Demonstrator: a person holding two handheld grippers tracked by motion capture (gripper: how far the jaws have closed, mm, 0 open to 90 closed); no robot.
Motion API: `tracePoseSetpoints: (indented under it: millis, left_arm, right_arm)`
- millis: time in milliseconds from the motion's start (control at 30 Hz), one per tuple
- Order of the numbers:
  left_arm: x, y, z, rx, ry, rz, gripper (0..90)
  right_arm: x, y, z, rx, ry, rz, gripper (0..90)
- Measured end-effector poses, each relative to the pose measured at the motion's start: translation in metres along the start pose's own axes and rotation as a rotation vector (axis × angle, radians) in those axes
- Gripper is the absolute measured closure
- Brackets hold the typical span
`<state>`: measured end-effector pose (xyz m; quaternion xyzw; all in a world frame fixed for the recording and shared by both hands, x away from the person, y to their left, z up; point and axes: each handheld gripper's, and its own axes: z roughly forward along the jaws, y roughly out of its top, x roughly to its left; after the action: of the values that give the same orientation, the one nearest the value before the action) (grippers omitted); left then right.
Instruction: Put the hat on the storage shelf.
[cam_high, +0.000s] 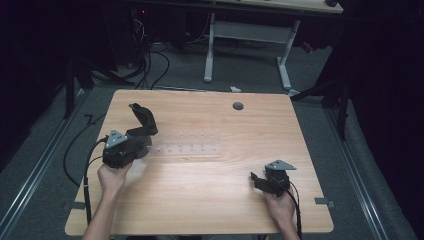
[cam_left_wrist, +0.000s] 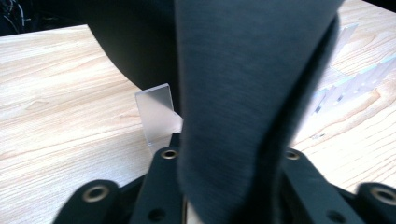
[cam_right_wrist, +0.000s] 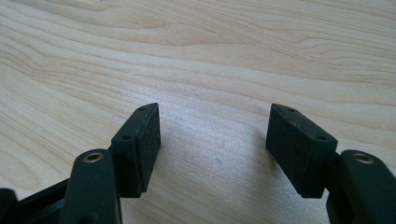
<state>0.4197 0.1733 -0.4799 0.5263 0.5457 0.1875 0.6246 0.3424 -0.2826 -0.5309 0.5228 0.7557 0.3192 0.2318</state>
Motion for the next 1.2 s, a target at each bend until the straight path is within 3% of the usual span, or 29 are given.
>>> tracePoseSetpoints:
  millis: [133,200,333,667,1100,1200]
  left_arm:
    - [-0.001,0.004,-0.003,-0.005,0.017,-0.031,54.5]
    - [-0.001,0.004,-0.005,-0.003,0.027,-0.026,49.2]
    - [0.003,0.005,-0.012,0.007,0.028,-0.067,42.9]
    - [0.008,0.001,-0.030,0.012,0.026,-0.111,38.3]
    - [0.011,-0.016,-0.055,0.024,0.025,-0.177,37.4]
    - [0.011,-0.018,-0.058,0.027,0.024,-0.174,37.4]
  right_arm:
    - [0.000,0.000,0.000,0.000,0.000,0.000,35.7]
    - [0.000,0.000,0.000,0.000,0.000,0.000,35.7]
    - [0.000,0.000,0.000,0.000,0.000,0.000,35.7]
    - [0.000,0.000,0.000,0.000,0.000,0.000,35.7]
    - [0.000,0.000,0.000,0.000,0.000,0.000,35.7]
    - [0.000,0.000,0.000,0.000,0.000,0.000,35.7]
